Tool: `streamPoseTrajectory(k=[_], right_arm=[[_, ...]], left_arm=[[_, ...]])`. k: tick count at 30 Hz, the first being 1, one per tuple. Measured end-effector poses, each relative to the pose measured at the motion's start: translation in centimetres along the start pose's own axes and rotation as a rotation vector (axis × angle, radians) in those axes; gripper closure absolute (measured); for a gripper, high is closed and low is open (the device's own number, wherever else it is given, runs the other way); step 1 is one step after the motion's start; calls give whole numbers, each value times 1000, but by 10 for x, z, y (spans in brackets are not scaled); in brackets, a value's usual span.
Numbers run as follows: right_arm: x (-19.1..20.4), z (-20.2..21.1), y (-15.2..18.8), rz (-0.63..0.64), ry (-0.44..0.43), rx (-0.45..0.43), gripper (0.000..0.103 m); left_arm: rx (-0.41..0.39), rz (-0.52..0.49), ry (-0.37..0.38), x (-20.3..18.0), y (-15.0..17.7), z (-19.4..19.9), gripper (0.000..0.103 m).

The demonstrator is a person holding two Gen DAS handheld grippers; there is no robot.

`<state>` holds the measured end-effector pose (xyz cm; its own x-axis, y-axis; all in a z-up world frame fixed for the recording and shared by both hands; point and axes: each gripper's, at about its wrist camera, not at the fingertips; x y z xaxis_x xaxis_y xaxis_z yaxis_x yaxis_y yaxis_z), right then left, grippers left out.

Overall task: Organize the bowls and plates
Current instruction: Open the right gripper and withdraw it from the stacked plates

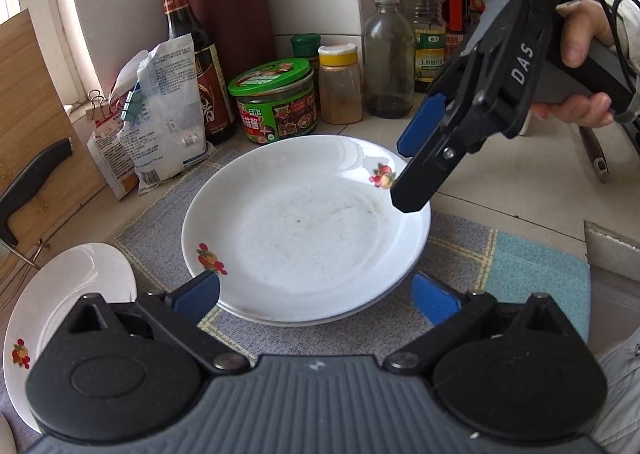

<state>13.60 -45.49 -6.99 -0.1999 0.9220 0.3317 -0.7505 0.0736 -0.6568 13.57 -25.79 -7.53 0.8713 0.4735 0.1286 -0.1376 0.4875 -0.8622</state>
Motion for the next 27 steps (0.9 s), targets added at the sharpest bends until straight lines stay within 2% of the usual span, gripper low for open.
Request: streamPoseTrajectory(k=[5,9,13,17,22,27], right_arm=[[9,6,3,35,18,-30,0],[18,11,6,62,36,-76,0],[32,13,8,123,70,-127,0],[47,12,11,161,73,-157,0],[72,5,15,209,98,-189,0],[96,-3,16,229,108,-197,0]], left_arm=[[-11,22,-29,-1,-1,9,1],[-18,80,-68,1,-1,22,1],[-21,142,-137,2,0,37,1],[-2,225,-239,6,6,52,1],[1,324,-348,17,23,76,1],[16,403,-415,38,50,92,1]])
Point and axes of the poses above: each gripper's, at about its wrist camera, not at the fingertips, and z roughly against the way its jaws point, x to its left, y to its underside, and after that the axes turned 14 degrees about -x, right-handed
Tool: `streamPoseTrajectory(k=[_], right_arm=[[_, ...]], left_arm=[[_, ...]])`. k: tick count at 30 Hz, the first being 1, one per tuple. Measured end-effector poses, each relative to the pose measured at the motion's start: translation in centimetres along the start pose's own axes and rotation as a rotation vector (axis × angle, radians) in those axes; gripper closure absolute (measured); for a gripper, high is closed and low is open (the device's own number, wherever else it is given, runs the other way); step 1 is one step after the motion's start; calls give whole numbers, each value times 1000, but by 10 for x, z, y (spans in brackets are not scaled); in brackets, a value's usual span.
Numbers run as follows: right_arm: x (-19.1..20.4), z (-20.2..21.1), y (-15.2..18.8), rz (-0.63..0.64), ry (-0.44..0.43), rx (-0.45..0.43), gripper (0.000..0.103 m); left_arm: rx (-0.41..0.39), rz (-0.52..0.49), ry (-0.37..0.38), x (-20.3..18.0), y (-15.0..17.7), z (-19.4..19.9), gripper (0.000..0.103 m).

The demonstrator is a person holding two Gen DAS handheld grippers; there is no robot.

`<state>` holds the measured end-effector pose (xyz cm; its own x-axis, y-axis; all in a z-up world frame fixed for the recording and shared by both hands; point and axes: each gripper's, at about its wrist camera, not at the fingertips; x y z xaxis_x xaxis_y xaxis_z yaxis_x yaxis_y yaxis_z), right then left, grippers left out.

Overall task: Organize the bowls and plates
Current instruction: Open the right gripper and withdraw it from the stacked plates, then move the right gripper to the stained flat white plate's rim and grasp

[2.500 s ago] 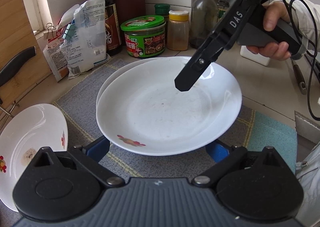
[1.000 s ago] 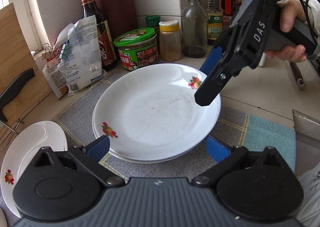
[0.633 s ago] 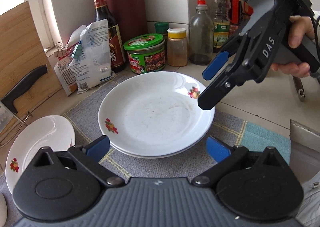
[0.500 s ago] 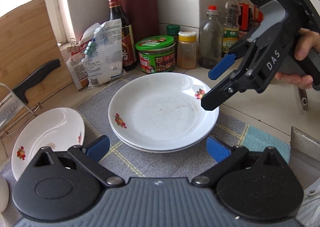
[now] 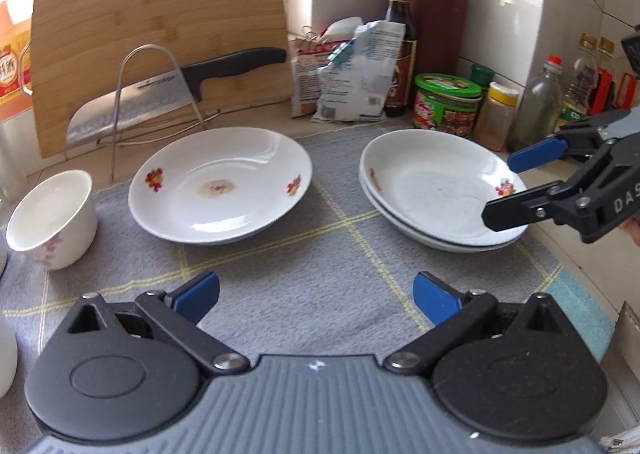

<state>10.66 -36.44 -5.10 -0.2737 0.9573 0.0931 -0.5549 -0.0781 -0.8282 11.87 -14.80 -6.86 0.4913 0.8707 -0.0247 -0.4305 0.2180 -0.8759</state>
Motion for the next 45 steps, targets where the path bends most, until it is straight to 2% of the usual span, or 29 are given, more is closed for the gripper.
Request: streamPoseTrajectory(k=[7,14,21,26,33,45], right_arm=[[35,-8,-9,26,31,17,0],[60,-12,-21,35,77,35,0],[69,-19,-27,9,138,63,0],[70,-28,-33,3,141,80,0],[65,-58,-50,35,82,91,0],[35,-137,-81,37,-94,129,0]], left_arm=[[32,11,-60,45,16,-8,1],[12,-19,-24,69,14,-27,1],[30,-20,11,80,12,-61,1],[12,-52,27,80,10,-71,0],[-22,-57,38,82,9,-78,0],[-25,-43,12,82,7,-84,0]])
Point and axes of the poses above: each gripper's, at about its wrist camera, not at the fingertips, and z roughly against the way its jaws point, x to its left, y to its underside, and after that the axes turned 14 degrees about -x, right-handed
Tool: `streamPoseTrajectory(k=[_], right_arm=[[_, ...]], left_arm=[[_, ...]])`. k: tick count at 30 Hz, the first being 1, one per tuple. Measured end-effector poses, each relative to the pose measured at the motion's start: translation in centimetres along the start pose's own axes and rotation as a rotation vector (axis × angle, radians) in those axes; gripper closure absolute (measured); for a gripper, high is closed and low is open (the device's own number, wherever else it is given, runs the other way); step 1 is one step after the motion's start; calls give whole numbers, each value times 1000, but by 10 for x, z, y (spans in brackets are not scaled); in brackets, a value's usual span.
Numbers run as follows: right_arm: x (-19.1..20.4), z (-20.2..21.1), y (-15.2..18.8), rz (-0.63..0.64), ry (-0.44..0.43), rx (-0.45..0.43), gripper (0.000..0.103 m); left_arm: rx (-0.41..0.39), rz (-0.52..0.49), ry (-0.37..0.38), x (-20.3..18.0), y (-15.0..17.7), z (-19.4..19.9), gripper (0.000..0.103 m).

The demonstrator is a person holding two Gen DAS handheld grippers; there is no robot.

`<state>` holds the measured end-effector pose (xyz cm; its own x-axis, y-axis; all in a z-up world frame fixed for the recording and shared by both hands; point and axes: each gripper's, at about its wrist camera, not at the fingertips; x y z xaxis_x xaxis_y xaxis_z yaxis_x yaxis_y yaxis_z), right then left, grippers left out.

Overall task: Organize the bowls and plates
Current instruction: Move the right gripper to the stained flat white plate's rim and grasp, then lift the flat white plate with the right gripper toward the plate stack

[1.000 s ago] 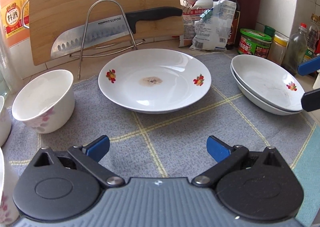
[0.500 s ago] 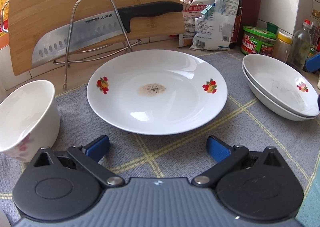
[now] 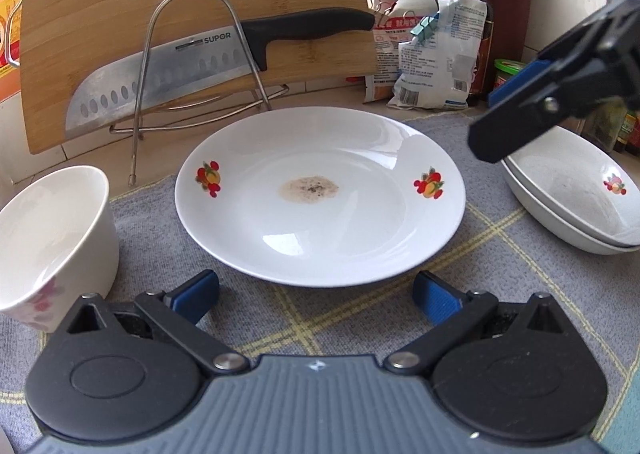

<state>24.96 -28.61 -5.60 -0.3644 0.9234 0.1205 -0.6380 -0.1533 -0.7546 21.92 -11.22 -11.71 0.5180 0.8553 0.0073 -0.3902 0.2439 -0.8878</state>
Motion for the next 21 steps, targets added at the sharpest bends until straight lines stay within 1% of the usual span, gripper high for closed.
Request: streamPoseTrajectory(k=[4,13,17,21], right_arm=[[-16,-29,-8,-14,-52,42,0],[-35,-86,-18,-48,-141,132,0],[-37,-103,-20,-65,-185,154,0],[-37,-112,-25,-56,-216,147,0]], left_arm=[[2,-1,4,1,-1,-1,0],[-4,0,5,2,-3,-6,0],[-14,-5,12,3,-3,-6,0],[-14,-10,24,6,-3,-7,0]])
Point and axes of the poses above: each gripper's, at about its wrist camera, not at the fingertips, and z roughly against the way its jaws point, x to its left, y to its underside, and after that the axes turned 14 degrees about -x, right-handed
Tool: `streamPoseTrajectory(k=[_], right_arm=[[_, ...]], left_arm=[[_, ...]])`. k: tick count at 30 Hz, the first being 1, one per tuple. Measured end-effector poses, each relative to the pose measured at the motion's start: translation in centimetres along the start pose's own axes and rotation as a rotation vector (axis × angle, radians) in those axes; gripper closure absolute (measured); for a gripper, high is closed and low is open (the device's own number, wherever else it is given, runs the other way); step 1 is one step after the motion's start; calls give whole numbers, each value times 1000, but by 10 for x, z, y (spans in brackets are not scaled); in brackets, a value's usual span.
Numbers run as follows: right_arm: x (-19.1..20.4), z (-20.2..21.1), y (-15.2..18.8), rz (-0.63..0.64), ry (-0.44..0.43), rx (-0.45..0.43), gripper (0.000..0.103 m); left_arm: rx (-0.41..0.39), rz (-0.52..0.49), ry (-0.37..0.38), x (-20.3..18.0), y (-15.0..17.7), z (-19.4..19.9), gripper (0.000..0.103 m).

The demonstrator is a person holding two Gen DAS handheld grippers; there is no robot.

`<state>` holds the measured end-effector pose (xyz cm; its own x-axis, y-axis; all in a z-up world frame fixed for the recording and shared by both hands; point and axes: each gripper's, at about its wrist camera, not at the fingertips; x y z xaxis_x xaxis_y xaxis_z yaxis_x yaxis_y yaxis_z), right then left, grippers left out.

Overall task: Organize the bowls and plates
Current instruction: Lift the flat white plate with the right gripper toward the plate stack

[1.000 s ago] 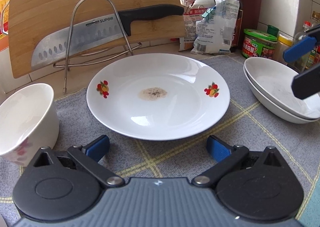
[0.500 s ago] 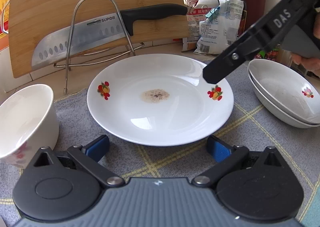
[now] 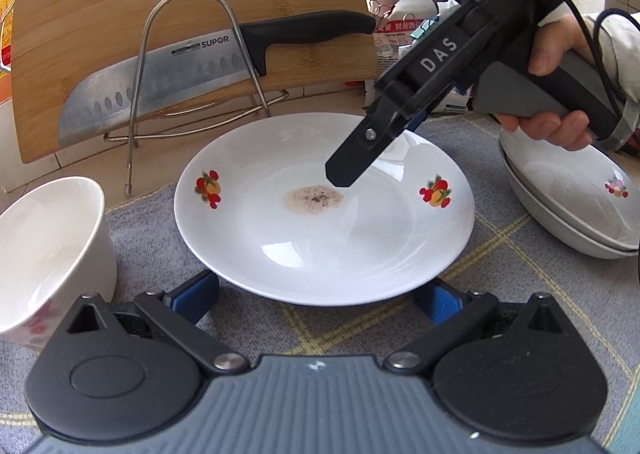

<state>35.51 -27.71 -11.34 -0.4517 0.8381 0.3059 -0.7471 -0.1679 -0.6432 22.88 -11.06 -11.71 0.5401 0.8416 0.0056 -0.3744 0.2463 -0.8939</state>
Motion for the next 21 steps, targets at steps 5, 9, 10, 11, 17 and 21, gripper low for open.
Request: streamPoseTrajectory(k=[5,9,10,11,17,21], right_arm=[[-4,-7,-9,-4,-42,-5,0],[-7,-12,-15,-10,-67,-5,0],[-7,-14,-17,-8,-73,-3,0],[-7,-15,-18,-5,-78,-2,0],[-9,-20,-26,7,-112,7,0],[-9,-21,-29,18,-124,15,0]], left_arm=[[-8,-11,18,1,1,2,0],[-10,-18,31,1,2,2,0],[-10,-20,33,1,2,2,0],[-10,-21,34,1,2,2,0],[-15,-32,47,0,2,4,0],[-17,-35,46,0,2,5,0]])
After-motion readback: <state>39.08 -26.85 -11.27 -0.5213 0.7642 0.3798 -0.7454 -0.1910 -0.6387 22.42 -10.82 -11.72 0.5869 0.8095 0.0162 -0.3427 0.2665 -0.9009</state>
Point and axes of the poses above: each gripper's, at about its wrist camera, not at the fingertips, and z roughly against the way its jaws point, x to its left, y to its underside, and after that the axes turned 14 degrees about -x, right-handed
